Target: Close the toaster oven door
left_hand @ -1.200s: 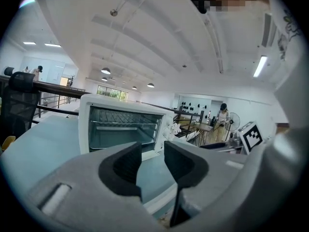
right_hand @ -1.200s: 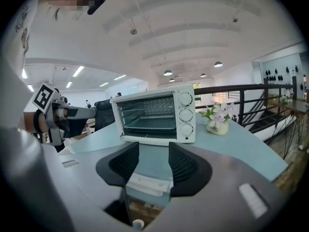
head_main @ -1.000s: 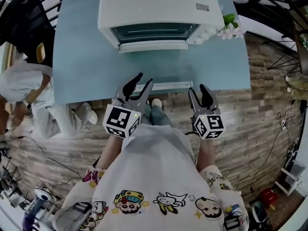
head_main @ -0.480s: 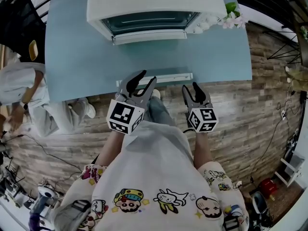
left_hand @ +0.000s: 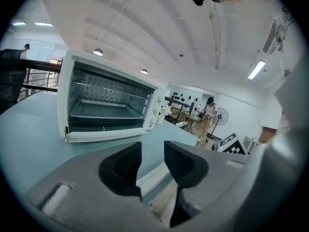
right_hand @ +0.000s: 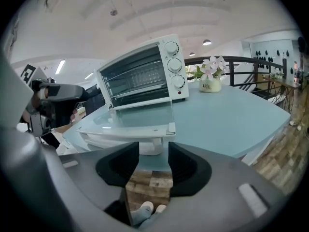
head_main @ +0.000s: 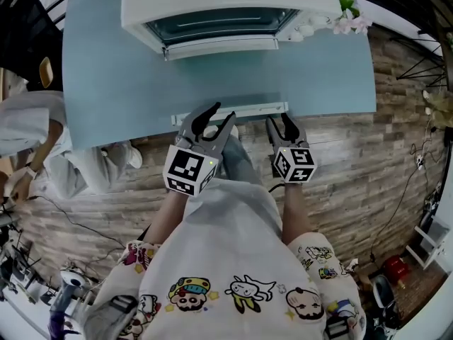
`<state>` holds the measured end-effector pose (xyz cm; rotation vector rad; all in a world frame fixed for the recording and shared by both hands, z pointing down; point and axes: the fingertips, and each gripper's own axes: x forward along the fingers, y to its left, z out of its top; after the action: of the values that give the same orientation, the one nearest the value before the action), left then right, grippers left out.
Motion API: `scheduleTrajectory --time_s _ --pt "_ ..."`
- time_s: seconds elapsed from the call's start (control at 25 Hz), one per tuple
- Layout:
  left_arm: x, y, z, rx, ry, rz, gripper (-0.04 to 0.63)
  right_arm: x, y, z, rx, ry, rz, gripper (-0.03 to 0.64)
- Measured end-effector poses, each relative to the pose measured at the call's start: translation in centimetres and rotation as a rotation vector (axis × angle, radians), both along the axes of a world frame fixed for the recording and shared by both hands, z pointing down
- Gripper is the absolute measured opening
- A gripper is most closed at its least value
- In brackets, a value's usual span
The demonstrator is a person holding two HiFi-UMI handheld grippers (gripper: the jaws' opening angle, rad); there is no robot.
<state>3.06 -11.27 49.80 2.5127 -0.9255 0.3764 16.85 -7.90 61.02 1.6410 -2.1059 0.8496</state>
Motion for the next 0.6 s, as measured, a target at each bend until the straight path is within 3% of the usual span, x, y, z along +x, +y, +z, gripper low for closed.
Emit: scheduleTrajectory --time_s 0.48,0.6 --pt "-0.4 0.6 1.4 -0.024 -0.003 -0.008 0.140 0.4 -2.1 0.9 0.067 0.018 0.022 0.163" --pt "-0.5 0.8 1.5 -0.026 -0.005 -0.012 0.140 0.3 -2.3 0.9 0.081 0.035 0.015 0.106"
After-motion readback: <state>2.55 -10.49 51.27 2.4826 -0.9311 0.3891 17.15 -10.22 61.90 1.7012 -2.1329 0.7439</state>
